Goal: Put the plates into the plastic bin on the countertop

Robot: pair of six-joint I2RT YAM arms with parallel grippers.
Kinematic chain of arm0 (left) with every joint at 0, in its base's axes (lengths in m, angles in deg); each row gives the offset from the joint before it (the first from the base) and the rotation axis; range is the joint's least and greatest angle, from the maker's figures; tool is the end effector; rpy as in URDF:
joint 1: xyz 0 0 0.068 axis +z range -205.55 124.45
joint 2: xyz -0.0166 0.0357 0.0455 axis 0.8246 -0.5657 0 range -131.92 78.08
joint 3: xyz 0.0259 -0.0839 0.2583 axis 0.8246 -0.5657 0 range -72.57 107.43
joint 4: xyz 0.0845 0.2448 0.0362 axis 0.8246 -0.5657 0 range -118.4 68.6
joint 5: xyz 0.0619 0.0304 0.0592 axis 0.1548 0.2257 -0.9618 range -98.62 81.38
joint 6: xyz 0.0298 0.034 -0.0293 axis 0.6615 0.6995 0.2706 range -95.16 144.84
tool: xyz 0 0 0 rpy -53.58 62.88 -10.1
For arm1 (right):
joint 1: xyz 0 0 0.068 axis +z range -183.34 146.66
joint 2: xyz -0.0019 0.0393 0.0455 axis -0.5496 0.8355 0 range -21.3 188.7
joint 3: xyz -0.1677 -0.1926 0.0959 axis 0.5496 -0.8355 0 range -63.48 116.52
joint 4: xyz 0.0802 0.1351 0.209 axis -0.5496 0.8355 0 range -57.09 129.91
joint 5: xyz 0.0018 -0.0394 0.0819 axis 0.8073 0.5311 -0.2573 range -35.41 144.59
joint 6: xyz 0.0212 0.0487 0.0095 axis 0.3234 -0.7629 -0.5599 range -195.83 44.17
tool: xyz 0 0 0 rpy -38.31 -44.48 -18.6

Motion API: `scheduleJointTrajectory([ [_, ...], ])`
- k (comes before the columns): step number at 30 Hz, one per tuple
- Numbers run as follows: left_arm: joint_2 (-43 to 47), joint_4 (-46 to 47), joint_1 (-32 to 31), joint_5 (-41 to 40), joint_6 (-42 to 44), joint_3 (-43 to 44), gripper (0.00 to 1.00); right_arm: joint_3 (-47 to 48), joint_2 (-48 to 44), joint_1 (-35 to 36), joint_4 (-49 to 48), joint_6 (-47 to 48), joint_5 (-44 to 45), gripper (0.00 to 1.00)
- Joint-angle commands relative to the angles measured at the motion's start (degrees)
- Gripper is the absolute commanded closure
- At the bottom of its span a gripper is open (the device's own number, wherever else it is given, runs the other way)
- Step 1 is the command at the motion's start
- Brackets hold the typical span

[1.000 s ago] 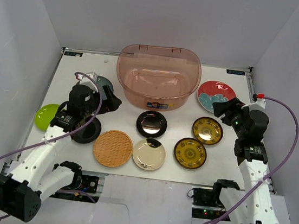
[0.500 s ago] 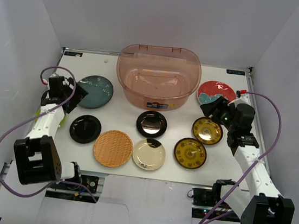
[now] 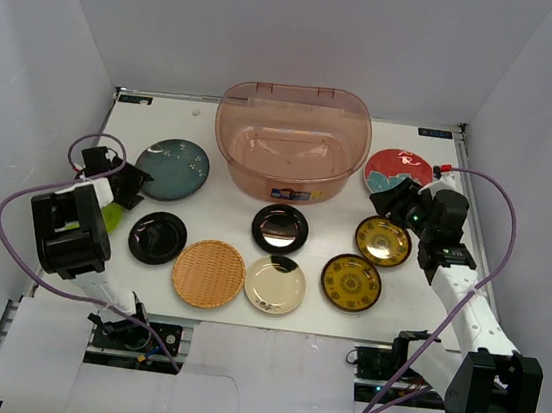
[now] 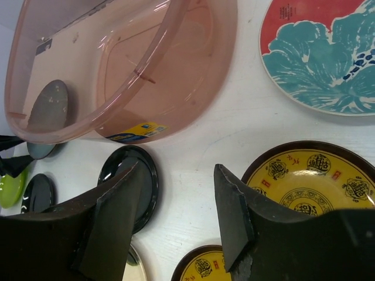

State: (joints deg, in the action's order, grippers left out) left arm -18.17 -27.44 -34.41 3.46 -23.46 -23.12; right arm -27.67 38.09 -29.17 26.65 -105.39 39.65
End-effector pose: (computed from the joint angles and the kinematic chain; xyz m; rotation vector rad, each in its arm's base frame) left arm 0.3067 0.1106 0.1517 -1.3626 2.1238 -0.4580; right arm 0.2363 0.0265 0.2655 0.2394 1.8989 0.6457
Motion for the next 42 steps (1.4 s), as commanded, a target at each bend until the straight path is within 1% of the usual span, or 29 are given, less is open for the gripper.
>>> scheduleJointTrajectory([
  [1, -3.3, 5.5, 0.6, 2.8, -0.5, 1.5, 0.3, -0.7, -0.6, -0.2, -3.0, 0.1, 3.3, 0.43],
  [2, -4.7, 5.6, 0.6, 3.3, -0.7, 1.7, 0.31, -0.9, 0.1, -0.5, -3.7, -0.4, 4.1, 0.43],
  [3, -5.4, 8.9, 0.5, 3.7, -0.7, 1.4, 0.35, -1.3, 0.8, -1.1, -4.0, -1.1, 4.4, 0.43],
  [4, -6.1, 9.6, 0.6, 4.3, -0.9, 1.5, 0.39, -1.3, 2.3, -3.3, -4.1, -2.9, 3.6, 0.43],
  [6, -8.1, 12.1, 0.5, 6.1, -2.6, 1.3, 0.56, -1.9, 3.5, -7.2, -6.6, -5.3, 3.3, 0.38],
  [7, -8.6, 13.6, 0.6, 7.2, -3.3, 0.1, 0.65, -2.1, 5.1, -10.8, -7.8, -8.0, 2.5, 0.36],
  [8, -9.0, 15.1, 0.6, 8.0, -4.1, -0.3, 0.74, -2.1, 6.2, -12.5, -10.0, -9.3, 2.1, 0.32],
  [9, -9.5, 17.6, 0.6, 9.4, -5.6, -0.8, 0.85, -1.9, 7.6, -13.9, -10.8, -10.3, 1.8, 0.31],
  [10, -9.5, 18.8, 0.6, 10.1, -6.2, -1.3, 1.0, -0.9, 10.7, -16.3, -11.3, -11.3, 0.9, 0.29],
  [13, -7.4, 21.4, 0.6, 11.9, -7.5, -2.0, 1.0, 1.0, 17.5, -18.7, -12.0, -12.2, 1.4, 0.26],
  [15, -4.7, 22.9, 0.6, 13.4, -8.3, -2.4, 1.0, 2.2, 20.2, -19.5, -13.1, -12.7, 1.7, 0.25],
  [17, 1.1, 25.0, 0.6, 14.6, -9.9, -3.0, 1.0, 3.3, 24.5, -20.1, -14.0, -13.2, 3.7, 0.22],
  [20, 9.7, 26.5, 0.6, 16.1, -11.9, -2.5, 1.0, 5.6, 30.9, -20.7, -15.8, -15.7, 1.8, 0.21],
  [22, 13.5, 27.4, 0.6, 17.0, -13.7, -2.4, 1.0, 6.6, 34.7, -20.7, -17.7, -16.5, 1.9, 0.21],
  [24, 18.7, 27.7, 0.5, 16.8, -14.5, -2.0, 1.0, 8.9, 37.9, -20.9, -18.6, -18.4, 1.4, 0.24],
  [26, 23.0, 26.9, 0.3, 16.2, -14.3, -1.1, 1.0, 10.5, 42.5, -20.9, -19.7, -19.8, -0.2, 0.29],
  [28, 24.8, 25.8, -0.4, 16.6, -13.7, 1.8, 1.0, 11.3, 46.1, -20.9, -22.2, -23.1, -1.6, 0.33],
  [29, 25.1, 24.2, -2.2, 17.3, -12.5, 3.4, 1.0, 11.4, 47.2, -20.9, -24.9, -24.0, -1.6, 0.37],
  [30, 24.8, 22.9, -3.7, 17.4, -11.4, 7.3, 1.0, 11.8, 49.0, -20.9, -25.7, -24.7, -1.6, 0.41],
  [31, 24.1, 21.0, -5.9, 17.0, -10.0, 9.8, 1.0, 12.1, 49.8, -20.8, -26.6, -26.2, -1.6, 0.47],
  [32, 23.1, 17.1, -10.9, 15.6, -8.5, 12.4, 1.0, 12.1, 50.4, -20.8, -27.6, -26.8, -1.6, 0.58],
  [33, 20.4, 15.4, -13.6, 14.8, -5.5, 14.9, 1.0, 12.1, 50.7, -20.7, -29.1, -27.2, -1.3, 0.65],
  [34, 18.9, 13.9, -16.5, 13.6, -4.0, 19.7, 1.0, 11.8, 50.6, -20.8, -29.7, -27.6, -1.0, 0.74],
  [35, 17.2, 11.5, -22.1, 12.2, -2.7, 21.9, 1.0, 11.5, 50.0, -20.8, -30.3, -27.8, -0.6, 0.88],
  [36, 13.4, 10.4, -24.6, 9.8, -0.5, 24.0, 1.0, 11.1, 47.9, -20.8, -31.2, -27.7, 0.3, 0.92],
  [38, 9.1, 7.3, -29.1, 8.2, 0.6, 30.1, 1.0, 9.9, 44.9, -20.9, -31.6, -27.6, 1.3, 0.92],
  [39, 7.1, 7.0, -30.1, 7.4, 0.7, 31.6, 1.0, 9.6, 41.1, -20.9, -31.7, -27.5, 2.2, 0.92],
  [40, 3.6, 6.8, -31.0, 6.6, 1.0, 32.9, 1.0, 9.4, 39.2, -21.0, -31.7, -27.3, 2.4, 0.92],
  [42, 0.1, 4.5, -33.4, 4.7, 1.6, 37.2, 1.0, 9.5, 35.4, -21.1, -31.6, -27.3, 2.7, 0.92],
])
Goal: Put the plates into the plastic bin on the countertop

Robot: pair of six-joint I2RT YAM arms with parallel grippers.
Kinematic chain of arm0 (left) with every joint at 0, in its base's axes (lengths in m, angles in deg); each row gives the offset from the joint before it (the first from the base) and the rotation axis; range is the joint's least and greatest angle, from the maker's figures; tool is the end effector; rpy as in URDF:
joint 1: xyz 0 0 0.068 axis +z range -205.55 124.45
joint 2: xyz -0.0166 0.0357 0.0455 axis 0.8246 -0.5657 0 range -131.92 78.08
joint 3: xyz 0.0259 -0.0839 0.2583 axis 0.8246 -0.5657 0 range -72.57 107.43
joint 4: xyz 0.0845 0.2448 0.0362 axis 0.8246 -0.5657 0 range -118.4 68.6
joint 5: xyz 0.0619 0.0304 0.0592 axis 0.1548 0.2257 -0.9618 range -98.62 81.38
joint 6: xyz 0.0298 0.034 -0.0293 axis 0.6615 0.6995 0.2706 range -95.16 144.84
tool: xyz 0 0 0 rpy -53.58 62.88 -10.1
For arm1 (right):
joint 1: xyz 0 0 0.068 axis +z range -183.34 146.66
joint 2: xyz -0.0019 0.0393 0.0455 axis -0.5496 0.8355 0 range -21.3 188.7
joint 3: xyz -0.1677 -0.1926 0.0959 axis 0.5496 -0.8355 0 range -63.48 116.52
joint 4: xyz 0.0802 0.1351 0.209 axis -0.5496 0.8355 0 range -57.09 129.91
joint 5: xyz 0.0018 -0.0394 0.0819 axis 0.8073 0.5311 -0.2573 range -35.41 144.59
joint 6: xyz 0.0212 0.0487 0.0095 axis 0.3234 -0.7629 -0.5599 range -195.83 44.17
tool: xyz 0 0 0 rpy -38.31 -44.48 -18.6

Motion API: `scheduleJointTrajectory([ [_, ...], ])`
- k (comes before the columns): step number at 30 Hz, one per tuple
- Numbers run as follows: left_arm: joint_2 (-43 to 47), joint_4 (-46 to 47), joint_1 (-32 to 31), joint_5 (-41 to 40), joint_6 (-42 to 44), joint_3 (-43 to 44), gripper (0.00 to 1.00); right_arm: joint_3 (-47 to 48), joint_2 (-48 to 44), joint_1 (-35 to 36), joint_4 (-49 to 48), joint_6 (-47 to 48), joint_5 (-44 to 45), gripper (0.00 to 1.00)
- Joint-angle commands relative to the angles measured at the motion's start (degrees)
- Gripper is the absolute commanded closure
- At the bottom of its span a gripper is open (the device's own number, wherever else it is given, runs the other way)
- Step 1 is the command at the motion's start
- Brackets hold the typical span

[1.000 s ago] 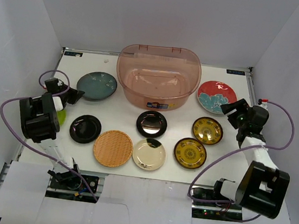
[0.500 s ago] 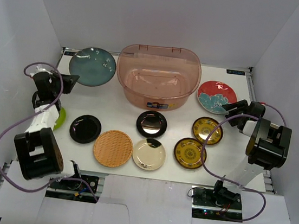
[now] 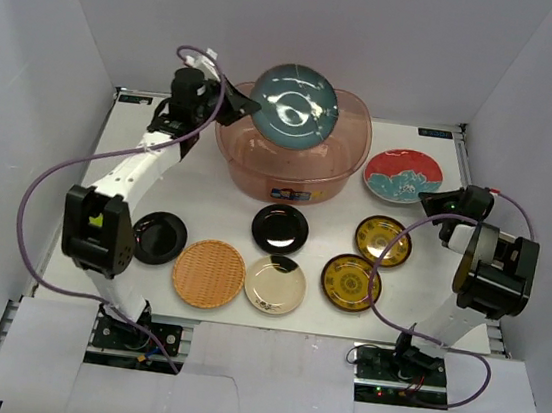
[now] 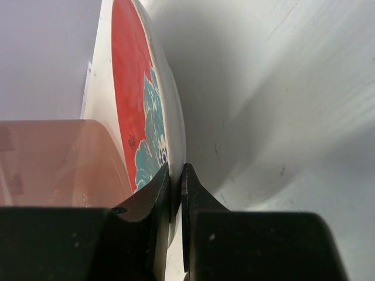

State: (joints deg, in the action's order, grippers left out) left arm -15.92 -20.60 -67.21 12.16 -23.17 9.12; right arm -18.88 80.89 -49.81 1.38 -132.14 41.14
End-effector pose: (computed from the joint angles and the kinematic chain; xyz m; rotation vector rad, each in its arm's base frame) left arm 0.3850 -0.0923 0.3619 -0.3167 1.8606 -1.0551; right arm 0.3431 -0.0928 0.1492 1.1072 1.7595 0.6708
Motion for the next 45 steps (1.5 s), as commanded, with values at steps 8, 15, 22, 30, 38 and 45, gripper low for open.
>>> scheduleJointTrajectory([
  [8, -22.5, -15.4, -6.9, -10.1, 8.1, 23.9, 1.0, 7.6, -26.0, -0.3, 0.6, 3.1, 1.9, 0.92],
  [15, -33.3, -24.1, -7.0, -12.8, 9.9, 33.7, 1.0, 21.6, -27.1, 9.8, 10.5, 12.0, -1.9, 0.92],
  [22, -33.7, -24.6, -7.0, -9.7, 9.5, 33.5, 0.24, 32.3, -20.8, 22.6, 14.8, 15.0, 2.3, 0.92],
  [30, -18.9, -16.3, -5.3, -8.9, 3.7, 28.1, 0.02, 39.0, -9.6, 28.6, 14.5, 12.3, 6.2, 0.92],
  [38, 6.4, -15.8, 1.7, -23.5, 7.1, 5.5, 0.03, 46.6, 0.3, 33.9, 20.0, 16.5, 4.5, 0.92],
  [45, 31.0, -22.3, 17.9, -26.8, 7.6, -24.3, 0.04, 54.3, 10.4, 37.6, 25.1, 19.4, 6.1, 0.92],
])
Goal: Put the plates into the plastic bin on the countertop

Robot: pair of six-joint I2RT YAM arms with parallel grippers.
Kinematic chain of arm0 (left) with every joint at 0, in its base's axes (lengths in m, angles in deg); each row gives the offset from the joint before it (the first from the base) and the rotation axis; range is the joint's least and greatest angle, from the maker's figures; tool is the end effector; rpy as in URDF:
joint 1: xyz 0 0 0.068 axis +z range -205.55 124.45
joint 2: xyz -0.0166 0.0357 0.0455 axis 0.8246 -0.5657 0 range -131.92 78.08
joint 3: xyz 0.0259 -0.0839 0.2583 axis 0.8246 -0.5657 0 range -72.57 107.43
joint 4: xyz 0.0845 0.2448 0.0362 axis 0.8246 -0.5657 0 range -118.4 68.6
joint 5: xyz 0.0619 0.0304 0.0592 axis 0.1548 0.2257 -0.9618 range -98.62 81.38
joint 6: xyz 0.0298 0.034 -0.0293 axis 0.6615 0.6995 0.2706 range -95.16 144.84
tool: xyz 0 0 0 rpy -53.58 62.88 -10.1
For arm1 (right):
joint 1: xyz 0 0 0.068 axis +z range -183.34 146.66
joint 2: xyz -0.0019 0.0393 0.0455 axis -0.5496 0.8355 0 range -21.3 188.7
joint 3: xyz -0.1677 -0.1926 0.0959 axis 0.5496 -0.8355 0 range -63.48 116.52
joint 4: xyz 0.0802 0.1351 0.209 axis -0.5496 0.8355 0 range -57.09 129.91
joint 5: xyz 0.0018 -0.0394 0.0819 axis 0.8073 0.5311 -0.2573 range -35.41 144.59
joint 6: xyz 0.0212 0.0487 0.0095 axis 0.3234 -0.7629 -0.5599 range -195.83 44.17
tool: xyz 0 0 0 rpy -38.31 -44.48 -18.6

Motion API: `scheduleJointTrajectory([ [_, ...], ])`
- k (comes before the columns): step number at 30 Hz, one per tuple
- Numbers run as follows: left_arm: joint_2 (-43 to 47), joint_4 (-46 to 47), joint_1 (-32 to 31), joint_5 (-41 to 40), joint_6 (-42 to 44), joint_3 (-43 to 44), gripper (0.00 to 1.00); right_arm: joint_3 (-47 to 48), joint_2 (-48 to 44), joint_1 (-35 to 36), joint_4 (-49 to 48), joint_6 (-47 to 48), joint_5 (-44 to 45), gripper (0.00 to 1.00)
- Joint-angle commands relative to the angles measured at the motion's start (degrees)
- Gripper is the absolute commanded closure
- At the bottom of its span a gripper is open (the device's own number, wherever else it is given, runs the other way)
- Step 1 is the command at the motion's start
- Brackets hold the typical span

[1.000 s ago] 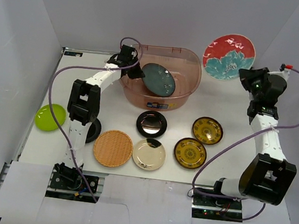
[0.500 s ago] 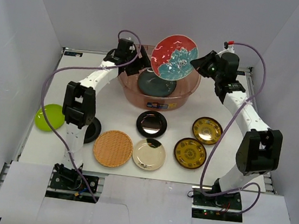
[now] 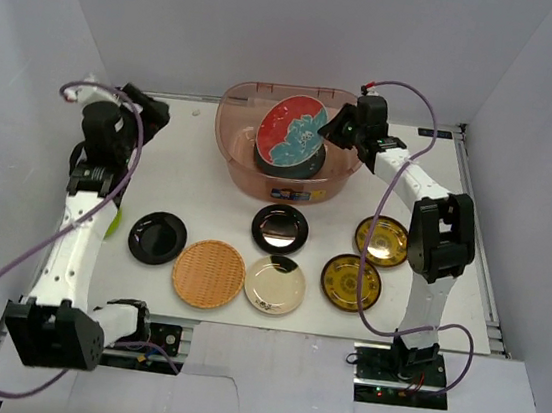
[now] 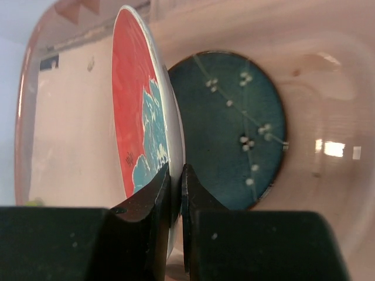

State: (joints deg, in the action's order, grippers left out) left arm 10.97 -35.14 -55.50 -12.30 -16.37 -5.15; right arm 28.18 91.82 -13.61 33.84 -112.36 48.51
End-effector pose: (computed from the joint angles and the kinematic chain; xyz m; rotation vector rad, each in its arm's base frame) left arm 0.2686 0.0025 0.3926 -0.6873 1.6938 -0.4517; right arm 0.4456 0.1638 0.2809 0.2256 2.0229 0.7375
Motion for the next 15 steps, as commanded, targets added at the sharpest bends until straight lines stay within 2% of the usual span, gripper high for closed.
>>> scheduleJointTrajectory([
  [1, 6.0, -9.0, 7.7, 0.0, 1.0, -12.5, 0.04, 7.7, 1.5, 1.8, -7.2, -0.5, -1.6, 0.92],
  [4, 12.3, -15.2, 10.0, 4.6, 3.7, -18.4, 0.06, 9.3, 5.0, 2.1, -5.7, -0.4, -1.4, 0.92],
  [5, 13.5, -19.0, 10.0, 11.6, 4.8, -19.1, 0.07, 9.2, 5.5, 2.1, -5.3, -0.2, -0.9, 0.92],
  [8, 17.3, -26.5, 9.9, 23.1, 6.4, -19.8, 0.08, 7.2, 6.2, 2.1, -5.8, -0.2, -0.5, 0.91],
  [10, 18.0, -36.4, 9.1, 23.1, 7.2, -18.7, 0.09, 6.2, 6.1, 2.2, -6.8, -0.2, -0.3, 0.89],
  [11, 17.5, -39.8, 6.1, 22.1, 7.0, -19.4, 0.1, 5.2, 6.1, 2.2, -7.2, -0.4, -0.2, 0.88],
  [13, 16.9, -41.0, 4.9, 24.6, 6.2, -22.1, 0.1, 4.5, 5.9, 2.2, -7.3, -0.4, 0.6, 0.82],
  [14, 17.2, -40.9, 4.1, 25.8, 5.9, -25.3, 0.11, 4.0, 5.7, 2.2, -7.3, -0.2, 1.0, 0.76],
  [15, 17.1, -41.0, 2.2, 25.9, 5.8, -26.6, 0.11, 3.8, 5.6, 2.2, -7.0, 0.5, 1.4, 0.62],
])
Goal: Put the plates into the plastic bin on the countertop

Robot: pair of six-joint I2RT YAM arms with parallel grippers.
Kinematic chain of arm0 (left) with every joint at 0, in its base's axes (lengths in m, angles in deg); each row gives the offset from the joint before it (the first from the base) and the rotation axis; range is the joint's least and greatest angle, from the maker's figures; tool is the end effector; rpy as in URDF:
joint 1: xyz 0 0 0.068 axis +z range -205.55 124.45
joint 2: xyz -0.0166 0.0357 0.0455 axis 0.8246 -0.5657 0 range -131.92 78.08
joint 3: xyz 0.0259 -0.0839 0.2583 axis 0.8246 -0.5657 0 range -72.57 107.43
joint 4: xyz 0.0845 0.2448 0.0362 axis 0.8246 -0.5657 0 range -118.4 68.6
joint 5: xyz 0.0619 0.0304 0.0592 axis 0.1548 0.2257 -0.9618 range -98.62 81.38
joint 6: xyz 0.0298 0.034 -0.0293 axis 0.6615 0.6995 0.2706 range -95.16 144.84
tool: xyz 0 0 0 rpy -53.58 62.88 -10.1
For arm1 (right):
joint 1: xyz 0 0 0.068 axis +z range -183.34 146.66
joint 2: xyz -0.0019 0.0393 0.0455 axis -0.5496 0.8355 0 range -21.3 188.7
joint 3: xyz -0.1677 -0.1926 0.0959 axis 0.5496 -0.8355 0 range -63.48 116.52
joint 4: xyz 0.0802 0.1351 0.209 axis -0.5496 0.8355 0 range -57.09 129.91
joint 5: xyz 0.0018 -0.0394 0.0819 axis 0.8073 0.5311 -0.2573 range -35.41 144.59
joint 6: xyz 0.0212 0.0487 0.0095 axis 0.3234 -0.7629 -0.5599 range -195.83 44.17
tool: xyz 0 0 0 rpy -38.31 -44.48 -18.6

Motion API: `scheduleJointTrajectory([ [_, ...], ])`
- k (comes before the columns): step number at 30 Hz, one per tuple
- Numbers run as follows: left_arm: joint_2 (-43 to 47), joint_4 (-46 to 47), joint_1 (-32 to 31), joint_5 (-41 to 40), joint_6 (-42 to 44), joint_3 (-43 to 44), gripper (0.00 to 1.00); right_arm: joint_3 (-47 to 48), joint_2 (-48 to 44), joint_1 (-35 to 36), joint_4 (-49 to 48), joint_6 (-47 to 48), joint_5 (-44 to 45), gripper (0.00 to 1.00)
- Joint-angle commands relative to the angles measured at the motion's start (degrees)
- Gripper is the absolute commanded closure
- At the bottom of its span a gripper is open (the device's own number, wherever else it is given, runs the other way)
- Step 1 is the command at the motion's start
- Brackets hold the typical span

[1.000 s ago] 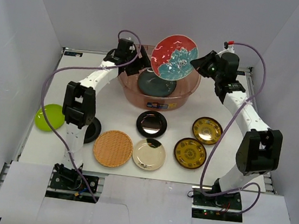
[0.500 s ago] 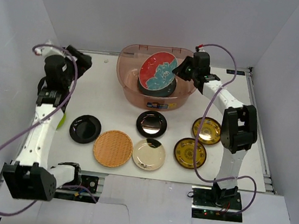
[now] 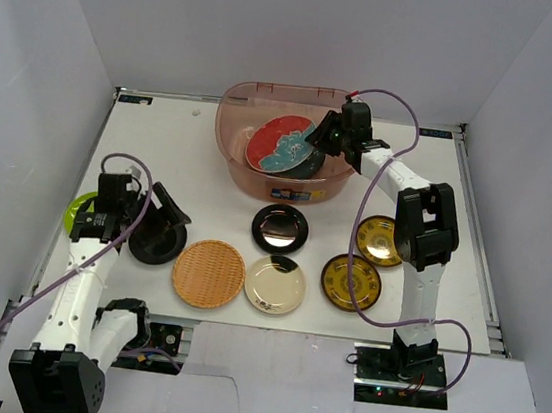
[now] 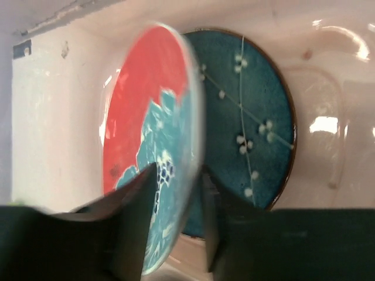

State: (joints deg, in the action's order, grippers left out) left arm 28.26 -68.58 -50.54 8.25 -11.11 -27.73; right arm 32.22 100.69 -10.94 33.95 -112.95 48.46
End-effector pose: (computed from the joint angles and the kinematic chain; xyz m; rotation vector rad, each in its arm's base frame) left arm 0.1656 0.0042 0.2684 -0.7615 2.4047 -0.5899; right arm 0.4639 0.1953 0.2325 0.2040 2.1212 0.7428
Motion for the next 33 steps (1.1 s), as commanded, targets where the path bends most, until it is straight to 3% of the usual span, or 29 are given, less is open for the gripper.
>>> scheduleJointTrajectory([
  [1, -0.4, -7.7, -3.8, 5.0, 1.0, -5.3, 0.12, -0.5, -3.5, -0.5, -6.8, 1.5, 1.9, 0.56],
  [3, -2.5, -9.6, -7.8, 3.0, 1.9, -6.6, 0.13, -1.1, -3.8, -0.5, -6.6, 2.6, 3.1, 0.4],
  [6, -7.0, -12.0, -12.3, -2.6, 3.2, -5.5, 0.15, -0.7, -4.1, -0.4, -5.7, 4.4, 3.8, 0.24],
  [13, -11.3, -12.8, -14.9, -8.6, 1.7, -5.6, 0.18, -0.3, -7.8, -0.4, -6.0, 6.1, -3.4, 0.03],
  [18, -13.7, -13.8, -15.6, -9.9, -0.9, -5.7, 0.16, -2.0, -15.4, -0.5, -5.5, 8.1, -13.0, 0.02],
  [21, -16.6, -13.3, -16.4, -9.2, -1.1, -5.9, 0.1, -13.7, -25.2, -0.2, -11.7, 6.4, -17.6, 0.05],
  [25, -19.1, -11.5, -16.9, -8.6, -2.9, -6.8, 0.09, -36.5, -37.2, 0.7, -21.0, 2.4, -17.8, 0.12],
  [29, -17.7, -4.8, -17.1, -2.5, -7.6, -12.0, 0.11, -46.5, -45.0, 2.7, -22.8, 2.5, -18.8, 0.15],
  [33, -14.8, -3.8, -17.1, -3.1, -10.5, -13.0, 0.14, -53.1, -52.1, 4.4, -19.7, 5.0, -20.7, 0.15],
])
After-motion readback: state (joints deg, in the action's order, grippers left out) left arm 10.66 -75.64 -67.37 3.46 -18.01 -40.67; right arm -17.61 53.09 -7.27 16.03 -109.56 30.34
